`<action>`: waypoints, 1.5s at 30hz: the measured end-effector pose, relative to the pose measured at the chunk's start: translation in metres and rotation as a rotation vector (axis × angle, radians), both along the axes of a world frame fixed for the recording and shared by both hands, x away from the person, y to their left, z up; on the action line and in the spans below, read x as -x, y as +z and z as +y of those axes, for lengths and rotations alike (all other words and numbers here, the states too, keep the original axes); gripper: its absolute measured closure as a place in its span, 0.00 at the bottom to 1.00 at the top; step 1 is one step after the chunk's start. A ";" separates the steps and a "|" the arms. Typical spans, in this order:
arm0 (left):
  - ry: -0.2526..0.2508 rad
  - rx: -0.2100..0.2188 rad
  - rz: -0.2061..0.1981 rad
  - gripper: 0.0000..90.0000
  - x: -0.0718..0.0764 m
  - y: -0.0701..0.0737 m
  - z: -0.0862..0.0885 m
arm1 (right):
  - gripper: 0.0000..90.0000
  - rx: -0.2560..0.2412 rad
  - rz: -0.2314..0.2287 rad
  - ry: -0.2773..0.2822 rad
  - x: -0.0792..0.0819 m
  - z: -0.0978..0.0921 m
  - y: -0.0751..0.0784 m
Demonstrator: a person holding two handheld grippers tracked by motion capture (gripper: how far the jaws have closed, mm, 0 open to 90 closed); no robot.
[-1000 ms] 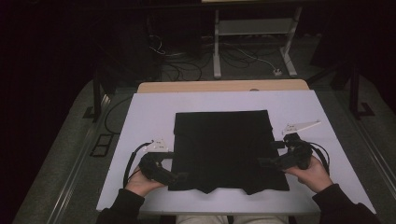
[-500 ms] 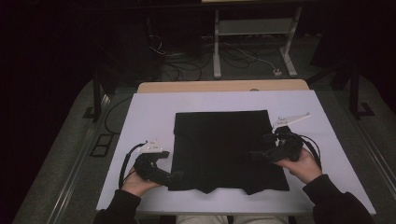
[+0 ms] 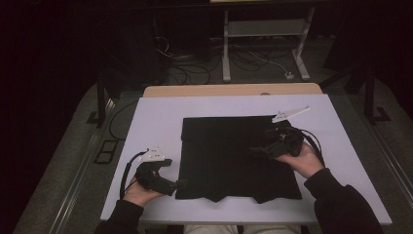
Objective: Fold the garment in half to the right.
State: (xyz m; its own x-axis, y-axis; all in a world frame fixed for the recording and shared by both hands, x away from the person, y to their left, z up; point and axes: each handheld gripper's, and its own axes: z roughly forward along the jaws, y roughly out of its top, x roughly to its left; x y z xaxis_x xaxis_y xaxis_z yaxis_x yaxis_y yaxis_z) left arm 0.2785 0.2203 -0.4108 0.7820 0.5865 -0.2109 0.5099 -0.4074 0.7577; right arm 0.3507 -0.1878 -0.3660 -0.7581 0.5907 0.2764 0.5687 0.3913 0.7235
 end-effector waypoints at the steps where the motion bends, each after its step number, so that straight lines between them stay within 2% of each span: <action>1: 0.003 -0.004 0.000 0.00 0.001 0.000 0.001 | 0.00 0.002 -0.003 0.003 -0.002 0.002 0.001; 10: 0.004 -0.013 -0.010 0.00 0.005 -0.006 0.004 | 0.00 0.010 -0.014 0.015 -0.022 0.021 0.002; 14: 0.000 -0.022 -0.004 0.00 0.007 -0.009 0.005 | 0.00 0.027 -0.015 0.021 -0.032 0.030 0.001; 27: -0.004 -0.046 0.015 0.00 0.015 -0.018 0.012 | 0.00 0.032 -0.025 0.031 -0.055 0.054 0.002; 30: -0.009 -0.033 0.016 0.00 0.016 -0.018 0.015 | 0.00 0.024 -0.028 0.031 -0.060 0.059 0.000; 35: 0.001 -0.038 0.028 0.00 0.018 -0.021 0.020 | 0.00 0.040 -0.024 0.041 -0.069 0.070 -0.003; 42: -0.018 -0.043 0.033 0.00 0.019 -0.026 0.021 | 0.00 0.047 -0.023 0.053 -0.084 0.091 -0.005; 45: -0.036 -0.063 0.035 0.00 0.020 -0.027 0.019 | 0.00 0.058 -0.019 0.063 -0.090 0.102 -0.004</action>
